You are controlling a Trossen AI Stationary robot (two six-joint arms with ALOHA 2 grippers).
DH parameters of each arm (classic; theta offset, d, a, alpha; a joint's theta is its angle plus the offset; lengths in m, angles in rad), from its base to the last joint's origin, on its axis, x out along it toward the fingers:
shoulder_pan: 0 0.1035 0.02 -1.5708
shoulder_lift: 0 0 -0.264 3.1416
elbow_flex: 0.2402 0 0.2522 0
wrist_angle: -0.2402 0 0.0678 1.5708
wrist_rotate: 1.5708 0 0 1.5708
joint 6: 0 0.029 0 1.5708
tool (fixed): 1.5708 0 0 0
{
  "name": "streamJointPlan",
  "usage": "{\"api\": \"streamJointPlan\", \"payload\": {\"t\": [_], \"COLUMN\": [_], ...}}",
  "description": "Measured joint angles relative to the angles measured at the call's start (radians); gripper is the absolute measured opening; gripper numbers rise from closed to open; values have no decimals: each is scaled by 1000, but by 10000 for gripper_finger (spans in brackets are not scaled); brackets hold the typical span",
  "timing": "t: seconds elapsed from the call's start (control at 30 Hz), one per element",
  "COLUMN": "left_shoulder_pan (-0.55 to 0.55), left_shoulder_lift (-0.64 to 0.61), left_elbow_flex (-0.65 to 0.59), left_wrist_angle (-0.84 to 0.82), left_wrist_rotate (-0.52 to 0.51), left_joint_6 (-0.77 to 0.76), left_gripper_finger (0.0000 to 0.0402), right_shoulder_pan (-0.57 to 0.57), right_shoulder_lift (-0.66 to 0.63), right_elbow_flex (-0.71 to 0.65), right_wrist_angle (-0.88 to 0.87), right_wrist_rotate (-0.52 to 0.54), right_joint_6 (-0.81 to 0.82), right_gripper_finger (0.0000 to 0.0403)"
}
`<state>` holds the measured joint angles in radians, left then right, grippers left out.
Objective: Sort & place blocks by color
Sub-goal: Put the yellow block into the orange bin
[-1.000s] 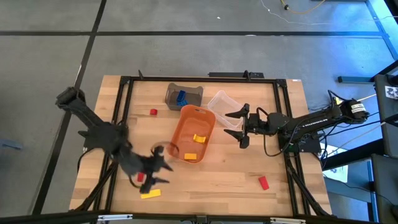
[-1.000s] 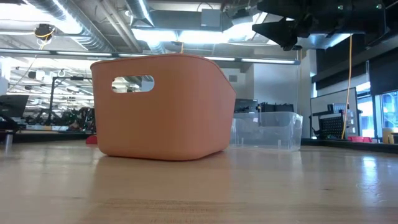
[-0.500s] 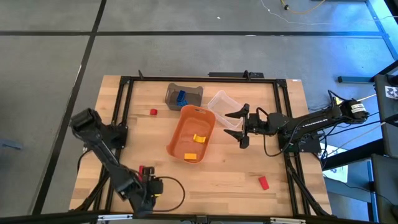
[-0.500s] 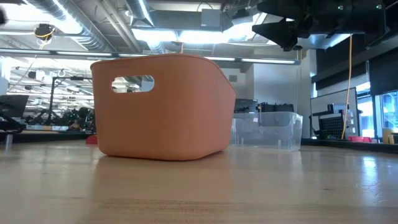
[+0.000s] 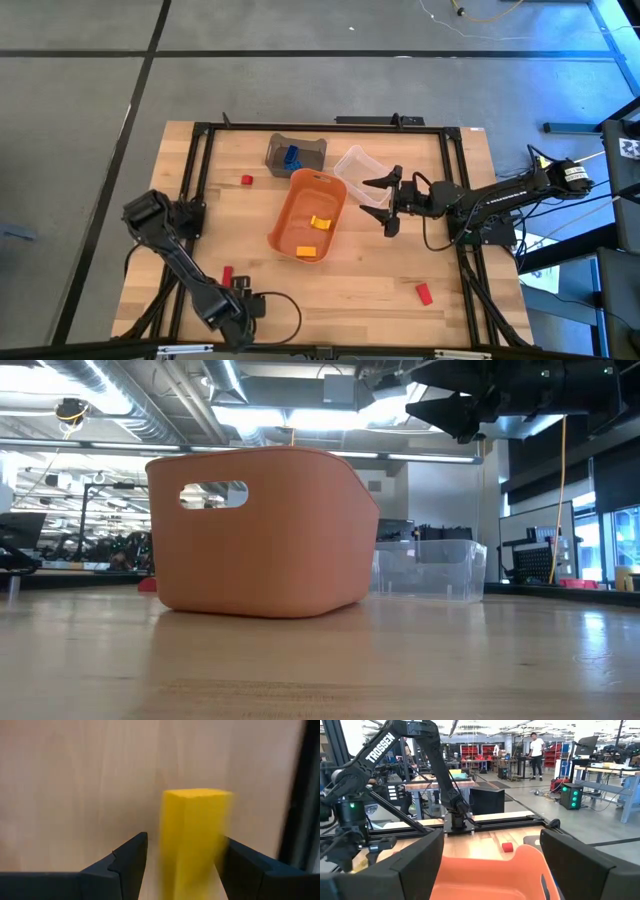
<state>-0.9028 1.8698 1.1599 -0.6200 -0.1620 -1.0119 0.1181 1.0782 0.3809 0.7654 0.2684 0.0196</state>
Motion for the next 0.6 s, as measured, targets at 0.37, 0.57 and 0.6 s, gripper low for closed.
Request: {"api": "streamJointPlan", "payload": {"t": [0.37,0.57,0.6], "left_shoulder_pan": [7,7,7], "left_shoulder_lift": [-1,-5,-5], "left_elbow_flex": [-18,-36,-36], "left_wrist_angle": [-23,-16,-16], "left_wrist_rotate": [-15,-4,-3], "left_joint_6": [0,-1,-1], "left_gripper_finger": [210,210,210], "right_shoulder_pan": [0,0,0], "right_shoulder_lift": [0,0,0], "right_elbow_flex": [0,0,0], "right_wrist_angle": [0,0,0], "right_wrist_rotate": [0,1,1], "right_joint_6": [-2,-2,-2], "right_gripper_finger": [332,332,332]}}
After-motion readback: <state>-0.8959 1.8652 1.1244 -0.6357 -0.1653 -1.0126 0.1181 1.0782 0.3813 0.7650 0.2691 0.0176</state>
